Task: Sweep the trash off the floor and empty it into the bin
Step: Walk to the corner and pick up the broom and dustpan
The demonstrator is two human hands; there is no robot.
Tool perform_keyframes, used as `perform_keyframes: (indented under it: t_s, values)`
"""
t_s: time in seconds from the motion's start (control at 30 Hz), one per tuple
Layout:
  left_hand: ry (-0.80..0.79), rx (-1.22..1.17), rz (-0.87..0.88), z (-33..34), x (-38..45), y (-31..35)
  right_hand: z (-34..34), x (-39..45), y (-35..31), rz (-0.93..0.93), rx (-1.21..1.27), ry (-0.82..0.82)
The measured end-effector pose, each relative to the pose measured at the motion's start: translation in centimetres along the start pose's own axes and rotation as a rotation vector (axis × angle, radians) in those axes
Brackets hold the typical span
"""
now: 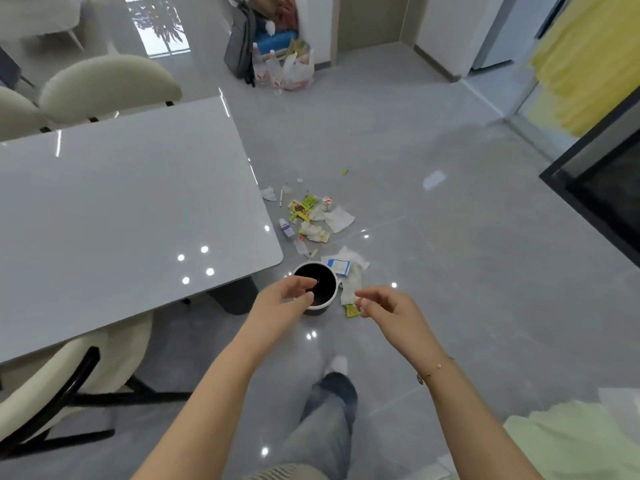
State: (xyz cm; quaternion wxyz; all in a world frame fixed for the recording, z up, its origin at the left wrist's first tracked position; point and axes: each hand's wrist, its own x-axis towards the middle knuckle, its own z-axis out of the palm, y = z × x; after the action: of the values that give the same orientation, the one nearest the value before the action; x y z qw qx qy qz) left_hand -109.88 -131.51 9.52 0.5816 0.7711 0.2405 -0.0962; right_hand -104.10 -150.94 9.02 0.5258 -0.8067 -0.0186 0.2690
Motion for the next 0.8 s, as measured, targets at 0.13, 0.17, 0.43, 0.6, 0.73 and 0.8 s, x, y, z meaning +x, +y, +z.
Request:
perform_keyframes:
  t_s: [0.13, 0.17, 0.43, 0.6, 0.73, 0.8]
  values:
    - [-0.009, -0.037, -0.003, 3.1, 9.3, 4.6, -5.7, 9.2, -2.2, -0.016, -0.048, -0.029]
    - [-0.018, -0.044, -0.009, 3.7, 11.4, 5.6, -7.0, 11.3, -2.7, -0.022, -0.063, -0.036]
    - [-0.051, -0.104, -0.028, 7.4, 29.9, 16.1, -19.1, 29.4, -9.5, 0.029, -0.062, -0.070]
    - [0.004, -0.146, -0.048, 8.3, 39.7, 21.5, -23.6, 39.7, -12.7, 0.027, -0.039, -0.120]
    - [0.072, -0.157, -0.071, 9.5, 48.3, 25.9, -26.7, 50.1, -15.0, -0.010, -0.094, -0.218]
    - [0.090, -0.159, -0.084, 10.2, 53.8, 28.7, -29.1, 56.4, -16.5, -0.040, -0.092, -0.248]
